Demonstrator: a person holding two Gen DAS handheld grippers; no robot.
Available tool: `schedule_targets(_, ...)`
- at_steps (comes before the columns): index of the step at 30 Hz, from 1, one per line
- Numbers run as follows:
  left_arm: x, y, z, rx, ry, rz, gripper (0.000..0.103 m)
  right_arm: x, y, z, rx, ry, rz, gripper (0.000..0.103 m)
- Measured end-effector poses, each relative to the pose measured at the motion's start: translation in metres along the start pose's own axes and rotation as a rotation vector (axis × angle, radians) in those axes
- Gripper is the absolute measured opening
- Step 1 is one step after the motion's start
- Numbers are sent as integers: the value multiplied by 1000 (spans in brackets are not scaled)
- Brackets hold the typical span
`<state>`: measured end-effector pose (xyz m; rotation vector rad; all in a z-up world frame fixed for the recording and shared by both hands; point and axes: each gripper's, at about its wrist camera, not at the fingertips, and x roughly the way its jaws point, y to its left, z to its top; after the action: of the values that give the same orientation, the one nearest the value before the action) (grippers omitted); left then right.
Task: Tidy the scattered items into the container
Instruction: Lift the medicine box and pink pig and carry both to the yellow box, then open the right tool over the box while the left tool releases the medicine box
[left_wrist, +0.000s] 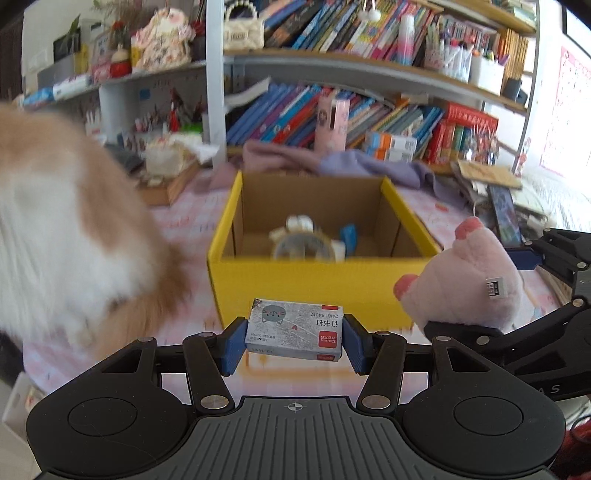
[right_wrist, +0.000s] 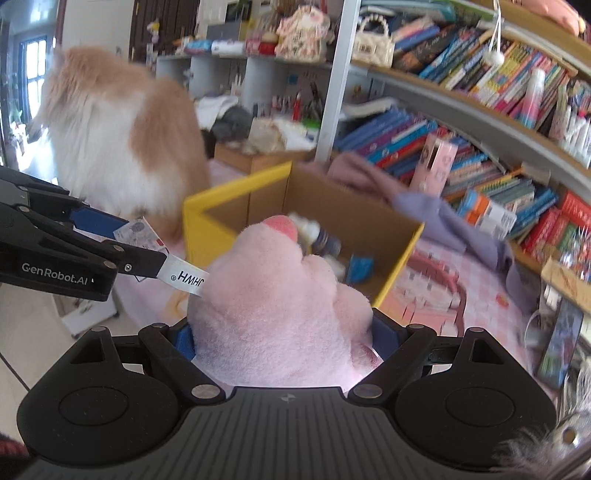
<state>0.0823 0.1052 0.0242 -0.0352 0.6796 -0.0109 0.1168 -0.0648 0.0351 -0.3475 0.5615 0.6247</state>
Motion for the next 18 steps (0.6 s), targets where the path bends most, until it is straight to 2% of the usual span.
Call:
schedule_targets(5, 18, 2, 36, 14, -51, -1, 54, 15, -22, 30, -28, -68, -17, 88)
schedule_targets(9, 45, 3, 65, 45, -68, 12, 53, 42, -43, 50, -78, -87, -43, 88)
schedule_targets(12, 68, 2, 81, 73, -56, 12, 54, 72, -57, 60, -159, -61, -57, 88)
schedule_targets(18, 128, 2, 121, 96, 21, -35, 54, 132, -68, 66, -376, 30, -4, 89)
